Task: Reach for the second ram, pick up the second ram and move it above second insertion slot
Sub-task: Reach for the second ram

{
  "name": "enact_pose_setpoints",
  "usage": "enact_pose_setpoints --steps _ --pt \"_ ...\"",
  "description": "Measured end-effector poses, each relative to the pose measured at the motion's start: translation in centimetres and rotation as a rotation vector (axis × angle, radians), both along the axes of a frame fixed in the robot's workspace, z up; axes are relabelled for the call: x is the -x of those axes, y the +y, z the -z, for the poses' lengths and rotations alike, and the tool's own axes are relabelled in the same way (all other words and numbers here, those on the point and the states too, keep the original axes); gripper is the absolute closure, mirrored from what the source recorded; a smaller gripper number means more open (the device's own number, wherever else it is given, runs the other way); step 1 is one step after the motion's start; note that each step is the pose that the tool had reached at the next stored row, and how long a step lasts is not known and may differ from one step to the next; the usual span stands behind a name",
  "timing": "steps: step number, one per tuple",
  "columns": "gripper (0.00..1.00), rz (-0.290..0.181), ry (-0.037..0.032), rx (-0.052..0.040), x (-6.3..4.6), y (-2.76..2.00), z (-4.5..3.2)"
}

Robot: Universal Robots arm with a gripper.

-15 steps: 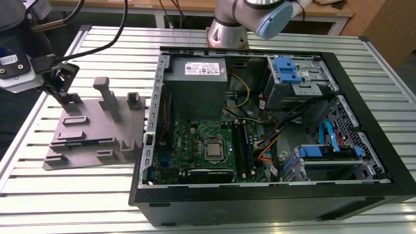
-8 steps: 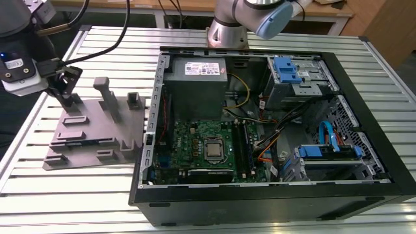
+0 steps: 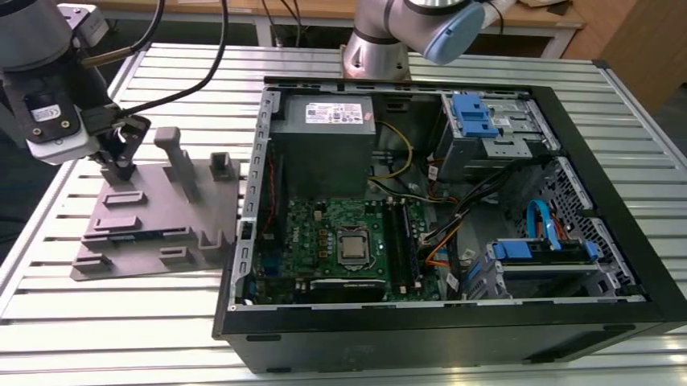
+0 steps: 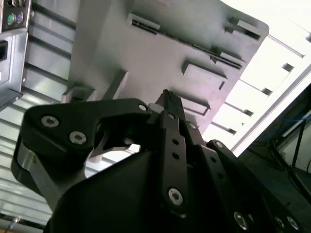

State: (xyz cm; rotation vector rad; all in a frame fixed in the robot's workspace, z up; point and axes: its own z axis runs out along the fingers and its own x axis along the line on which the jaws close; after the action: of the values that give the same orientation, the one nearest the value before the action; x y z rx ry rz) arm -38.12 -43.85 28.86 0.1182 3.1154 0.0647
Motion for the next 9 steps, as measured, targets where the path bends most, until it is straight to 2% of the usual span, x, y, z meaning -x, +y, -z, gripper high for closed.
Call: enact_pose_setpoints --steps 5,9 --pt "0.89 0.0 0.0 -0.0001 0.01 -0.01 0.01" --pt "0.89 0.0 -0.0001 -0.0001 0.0 -0.66 0.04"
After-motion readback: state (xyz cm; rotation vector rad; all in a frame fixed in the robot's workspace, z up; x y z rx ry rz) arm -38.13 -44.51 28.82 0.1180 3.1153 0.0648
